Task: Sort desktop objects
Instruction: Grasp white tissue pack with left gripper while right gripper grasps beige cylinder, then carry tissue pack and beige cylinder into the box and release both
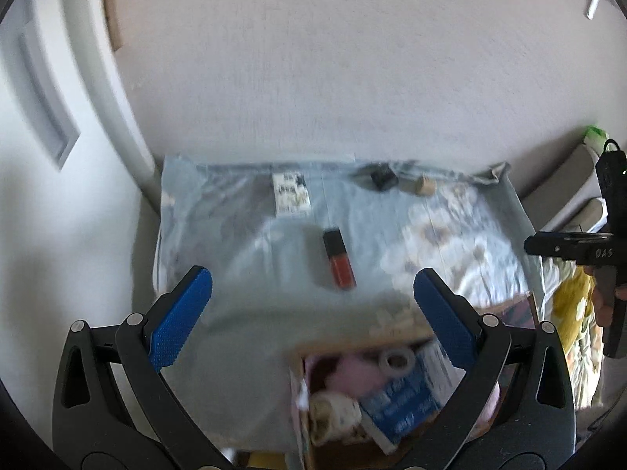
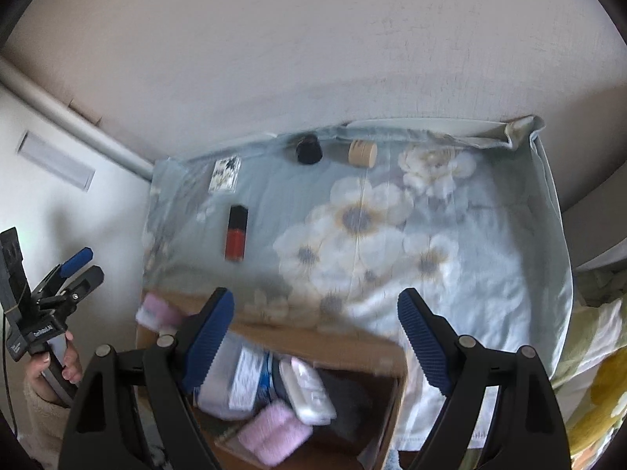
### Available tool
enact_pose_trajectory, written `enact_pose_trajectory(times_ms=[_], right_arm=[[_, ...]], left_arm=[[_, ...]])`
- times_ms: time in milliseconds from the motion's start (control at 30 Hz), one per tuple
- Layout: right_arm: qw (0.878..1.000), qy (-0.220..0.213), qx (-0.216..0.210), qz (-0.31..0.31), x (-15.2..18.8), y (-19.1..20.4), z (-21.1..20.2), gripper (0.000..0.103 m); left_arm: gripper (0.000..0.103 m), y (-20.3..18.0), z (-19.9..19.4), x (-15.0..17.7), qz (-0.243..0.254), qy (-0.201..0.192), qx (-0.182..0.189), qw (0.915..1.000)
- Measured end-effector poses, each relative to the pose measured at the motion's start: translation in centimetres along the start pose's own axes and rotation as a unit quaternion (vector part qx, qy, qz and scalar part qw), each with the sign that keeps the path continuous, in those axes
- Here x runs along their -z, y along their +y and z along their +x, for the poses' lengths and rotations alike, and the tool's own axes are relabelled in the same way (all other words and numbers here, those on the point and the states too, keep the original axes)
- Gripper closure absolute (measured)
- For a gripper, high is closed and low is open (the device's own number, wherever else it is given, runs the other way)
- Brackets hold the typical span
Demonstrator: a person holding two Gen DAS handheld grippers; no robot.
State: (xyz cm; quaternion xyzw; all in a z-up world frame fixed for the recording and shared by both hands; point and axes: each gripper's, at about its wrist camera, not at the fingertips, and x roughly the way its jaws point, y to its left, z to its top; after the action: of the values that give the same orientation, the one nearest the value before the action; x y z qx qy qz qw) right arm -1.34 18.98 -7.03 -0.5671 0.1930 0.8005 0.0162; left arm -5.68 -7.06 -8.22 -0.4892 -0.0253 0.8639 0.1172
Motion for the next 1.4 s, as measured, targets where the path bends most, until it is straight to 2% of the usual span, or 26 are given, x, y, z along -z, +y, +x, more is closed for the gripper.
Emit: enact_pose_trajectory(times_ms=[200,333,400,433,600,667,767,900,933,1000,1067,1133,1267,1300,1400], right_arm=[[0.999,0.003,0.054,0.002,-4.7,0.0,3.1,0.02],[0.996,0.005,0.075,0.047,-7.6,-1.2,6.4,0.02],[0.995,0.02,0.072,0.065,-8.6,-1.7,8.3,0.02],[0.994,0.027,0.077,0.073,-9.3,-1.9,9.7,0.02],[0.99,0.002,0.119,0.078,-10.4,-2.2,13.2,0.02],[0.987,0.004,0.133,0.088,-10.8,-2.8,14.4,0.02],[0.985,0.015,0.127,0.119,-11.0,-4.1,15.7,0.02],[0.983,0.018,0.138,0.122,-11.1,-4.7,16.8,0.021],[0.983,0.015,0.139,0.121,-11.1,-4.7,16.9,0.022],[0.984,0.013,0.135,0.116,-11.1,-4.6,17.1,0.033],[0.983,0.01,0.148,0.104,-11.1,-4.3,17.1,0.037],[0.983,0.007,0.157,0.096,-11.2,-4.1,17.0,0.041],[0.983,-0.003,0.162,0.091,-11.3,-4.1,16.6,0.061],[0.983,-0.003,0.161,0.092,-11.3,-4.1,16.5,0.07],[0.983,-0.004,0.158,0.094,-11.3,-4.4,16.2,0.076]], left_arm=[[0.0,0.1,5.8,-4.9,0.031,0.036,-0.017,0.9987],[0.0,0.7,11.1,-7.0,0.016,0.056,-0.019,0.9981],[0.0,1.1,13.8,-7.6,0.009,0.065,-0.022,0.9976],[0.0,1.2,15.4,-7.7,0.006,0.072,-0.027,0.997],[0.006,1.9,20.7,-7.5,-0.001,0.11,-0.047,0.9928],[0.006,2.2,21.8,-7.3,-0.005,0.114,-0.052,0.9921],[0.007,2.8,22.8,-7.1,-0.023,0.116,-0.054,0.9916],[0.01,3.3,23.5,-6.9,-0.039,0.116,-0.047,0.9913],[0.013,3.3,23.6,-6.8,-0.041,0.117,-0.044,0.9913],[0.021,3.5,23.8,-6.8,-0.049,0.118,-0.038,0.991],[0.025,3.7,23.8,-6.8,-0.059,0.115,-0.031,0.9911],[0.033,4.0,23.9,-6.8,-0.065,0.116,-0.028,0.9907],[0.059,4.2,23.6,-6.9,-0.063,0.107,-0.021,0.992],[0.059,4.2,23.5,-7.0,-0.062,0.106,-0.021,0.9922],[0.06,4.1,23.4,-7.0,-0.056,0.105,-0.021,0.9927]])
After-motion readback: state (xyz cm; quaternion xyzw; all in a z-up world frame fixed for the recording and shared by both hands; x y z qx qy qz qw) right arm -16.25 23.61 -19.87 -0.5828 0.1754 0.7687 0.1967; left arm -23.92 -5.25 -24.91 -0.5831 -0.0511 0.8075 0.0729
